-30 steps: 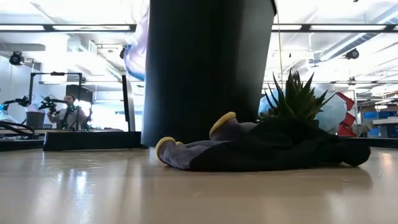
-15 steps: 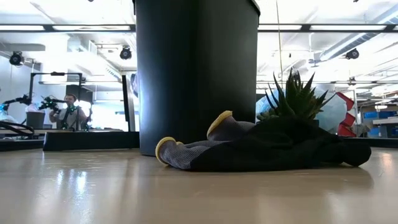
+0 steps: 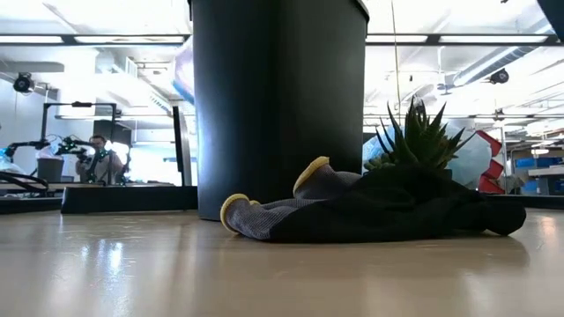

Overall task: Place trash/remove bag and relplace
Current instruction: Insert the trash bag into the trash bin

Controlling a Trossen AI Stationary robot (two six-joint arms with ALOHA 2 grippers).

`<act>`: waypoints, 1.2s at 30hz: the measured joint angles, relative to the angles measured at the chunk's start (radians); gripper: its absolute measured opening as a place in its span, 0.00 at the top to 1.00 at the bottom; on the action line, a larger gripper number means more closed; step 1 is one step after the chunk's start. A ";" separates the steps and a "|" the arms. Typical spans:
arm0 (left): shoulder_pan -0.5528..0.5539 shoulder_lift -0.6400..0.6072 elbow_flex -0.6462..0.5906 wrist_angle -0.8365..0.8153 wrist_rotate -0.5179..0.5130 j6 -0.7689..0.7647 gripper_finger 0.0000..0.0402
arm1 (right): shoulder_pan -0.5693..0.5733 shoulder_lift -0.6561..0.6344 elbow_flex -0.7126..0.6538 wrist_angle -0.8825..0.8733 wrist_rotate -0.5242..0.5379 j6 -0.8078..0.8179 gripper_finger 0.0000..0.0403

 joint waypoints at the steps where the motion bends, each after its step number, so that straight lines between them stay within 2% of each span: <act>1: 0.000 -0.003 0.000 0.000 0.000 0.006 0.23 | 0.000 0.008 0.000 0.000 -0.018 -0.002 0.64; 8: 0.000 -0.020 -0.001 0.000 0.000 0.038 0.23 | 0.014 -0.027 0.000 0.001 -0.160 -0.062 0.58; 16: 0.000 -0.018 -0.014 -0.002 0.000 0.034 0.23 | 0.028 -0.156 0.002 0.040 -0.165 -0.084 0.50; 23: 0.031 -0.011 -0.021 -0.047 0.011 -0.073 0.23 | 0.039 -0.248 0.002 0.062 -0.161 -0.126 0.44; 26: 0.091 0.002 -0.021 -0.042 0.122 -0.132 0.23 | 0.044 -0.276 0.002 0.072 -0.161 -0.155 0.42; 30: 0.228 0.048 -0.021 -0.020 0.284 -0.124 0.23 | 0.044 -0.313 0.002 0.116 -0.149 -0.203 0.39; 33: 0.344 0.109 -0.021 -0.005 0.422 -0.115 0.23 | 0.044 -0.328 0.002 0.156 -0.133 -0.223 0.38; 36: 0.449 0.183 -0.021 0.005 0.501 -0.099 0.23 | 0.049 -0.339 0.002 0.184 -0.132 -0.231 0.38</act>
